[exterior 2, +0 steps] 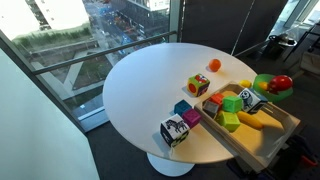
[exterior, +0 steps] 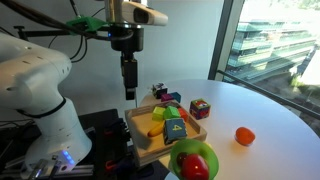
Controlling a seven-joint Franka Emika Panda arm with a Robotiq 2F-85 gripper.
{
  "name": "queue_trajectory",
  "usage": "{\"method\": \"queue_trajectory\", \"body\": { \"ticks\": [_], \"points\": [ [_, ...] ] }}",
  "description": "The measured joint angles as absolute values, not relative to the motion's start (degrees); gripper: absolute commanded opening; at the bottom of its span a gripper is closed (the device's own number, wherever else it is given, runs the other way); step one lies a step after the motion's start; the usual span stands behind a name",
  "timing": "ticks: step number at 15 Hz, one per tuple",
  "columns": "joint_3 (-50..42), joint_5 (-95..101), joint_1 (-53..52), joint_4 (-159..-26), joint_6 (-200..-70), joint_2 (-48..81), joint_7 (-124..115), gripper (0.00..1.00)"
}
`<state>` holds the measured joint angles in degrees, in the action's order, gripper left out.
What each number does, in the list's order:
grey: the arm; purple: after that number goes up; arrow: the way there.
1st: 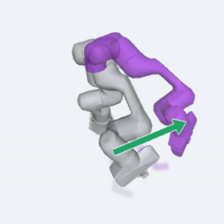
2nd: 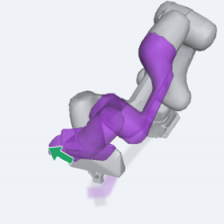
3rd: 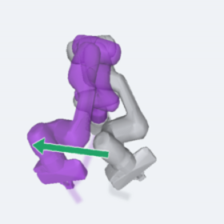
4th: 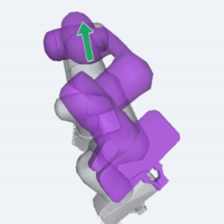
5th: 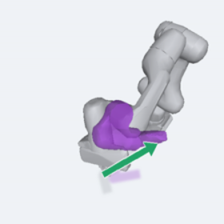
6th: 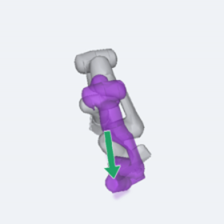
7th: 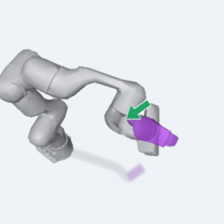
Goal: Put the apple inside the bowl
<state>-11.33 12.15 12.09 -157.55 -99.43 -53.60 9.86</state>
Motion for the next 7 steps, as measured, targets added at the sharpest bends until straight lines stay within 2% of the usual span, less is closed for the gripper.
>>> {"method": "queue_trajectory", "body": {
  "ticks": [7],
  "points": [
    [-11.3,12.2,12.0,-157.8,-99.5,-53.3,9.8,1.0]
  ]
}}
